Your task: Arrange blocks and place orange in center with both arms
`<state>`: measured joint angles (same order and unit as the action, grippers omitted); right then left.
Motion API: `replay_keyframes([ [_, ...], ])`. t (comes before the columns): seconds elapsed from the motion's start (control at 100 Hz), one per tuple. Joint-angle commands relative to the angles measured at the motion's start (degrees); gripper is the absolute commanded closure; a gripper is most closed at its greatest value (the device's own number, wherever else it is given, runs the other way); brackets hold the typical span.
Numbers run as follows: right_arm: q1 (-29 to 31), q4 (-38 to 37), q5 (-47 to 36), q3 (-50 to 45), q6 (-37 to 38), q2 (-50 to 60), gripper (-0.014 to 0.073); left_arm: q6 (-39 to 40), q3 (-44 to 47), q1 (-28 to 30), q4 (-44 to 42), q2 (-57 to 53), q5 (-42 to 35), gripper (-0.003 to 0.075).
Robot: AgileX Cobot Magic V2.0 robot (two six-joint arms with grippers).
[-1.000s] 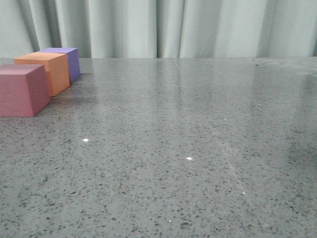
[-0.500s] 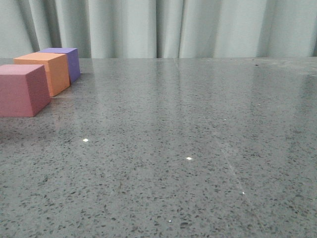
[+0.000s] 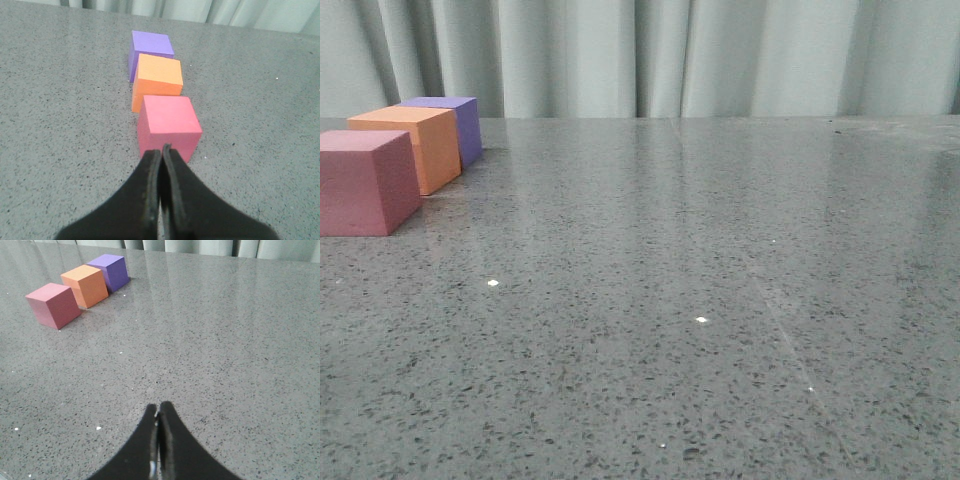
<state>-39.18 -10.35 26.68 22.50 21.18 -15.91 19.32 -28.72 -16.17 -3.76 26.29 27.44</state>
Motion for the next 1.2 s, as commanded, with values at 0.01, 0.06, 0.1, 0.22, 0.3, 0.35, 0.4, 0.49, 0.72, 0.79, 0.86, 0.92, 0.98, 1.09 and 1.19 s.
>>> replay_keyframes([
  [0.01,-0.13,-0.95,-4.24,0.98,-0.02,0.65,0.0714,-0.14,0.58,0.10,0.07,-3.35,-5.19,0.0739],
  [0.06,-0.13,-0.95,-4.11,0.93,-0.02,0.71,0.0714,-0.14,1.34,0.10,0.07,-5.09,-5.19,0.0739],
  [0.1,-0.13,-0.95,-4.03,0.94,-0.02,0.59,0.0714,-0.14,1.92,0.10,0.07,-5.82,-5.19,0.0739],
  [0.22,-0.13,-0.95,-4.03,0.94,-0.02,0.59,0.0714,-0.14,2.60,0.10,0.07,-6.38,-5.19,0.0739],
  [0.3,-0.13,-0.95,-4.03,0.94,-0.02,0.59,0.0714,-0.14,2.60,0.10,0.07,-6.38,-5.19,0.0739],
  [0.35,-0.13,-0.95,-4.03,0.94,-0.02,0.59,0.0714,-0.14,2.60,0.10,0.07,-6.38,-5.19,0.0739],
  [0.4,-0.13,-0.95,-4.03,0.94,-0.02,0.59,0.0714,-0.14,2.60,0.10,0.07,-6.38,-5.19,0.0739],
  [0.49,-0.13,-0.95,-4.03,0.94,-0.02,0.59,0.0714,-0.14,2.60,0.10,0.07,-6.38,-5.19,0.0739],
  [0.72,-0.13,-0.95,-4.03,0.94,-0.02,0.59,0.0714,-0.14,3.23,0.26,-1.13,-6.38,-5.19,0.0739],
  [0.79,-0.13,-0.95,-4.03,0.94,-0.02,0.59,0.0714,-0.14,4.21,1.27,-2.86,-6.88,-5.50,0.0739],
  [0.86,-0.13,-0.95,-4.03,0.94,-0.02,0.59,0.0714,-0.24,5.48,3.38,-2.86,-8.85,-6.55,0.0739],
  [0.92,-0.13,-0.95,-4.03,0.94,-0.02,0.59,0.0714,-1.15,6.88,5.49,-1.44,-10.18,-7.96,0.0739],
  [0.98,-0.13,-0.95,-4.03,0.94,-0.02,0.59,0.0714,-5.98,8.86,7.52,3.76,-11.49,-10.45,0.0739],
  [1.09,-0.13,-0.95,-4.03,0.94,-0.02,0.59,0.0714,-16.82,12.88,12.76,8.70,-14.05,-16.61,0.0739],
  [1.19,-0.13,-0.95,-4.03,0.94,-0.02,0.59,0.0714,-22.69,16.51,17.06,10.19,-16.05,-22.95,0.0739],
])
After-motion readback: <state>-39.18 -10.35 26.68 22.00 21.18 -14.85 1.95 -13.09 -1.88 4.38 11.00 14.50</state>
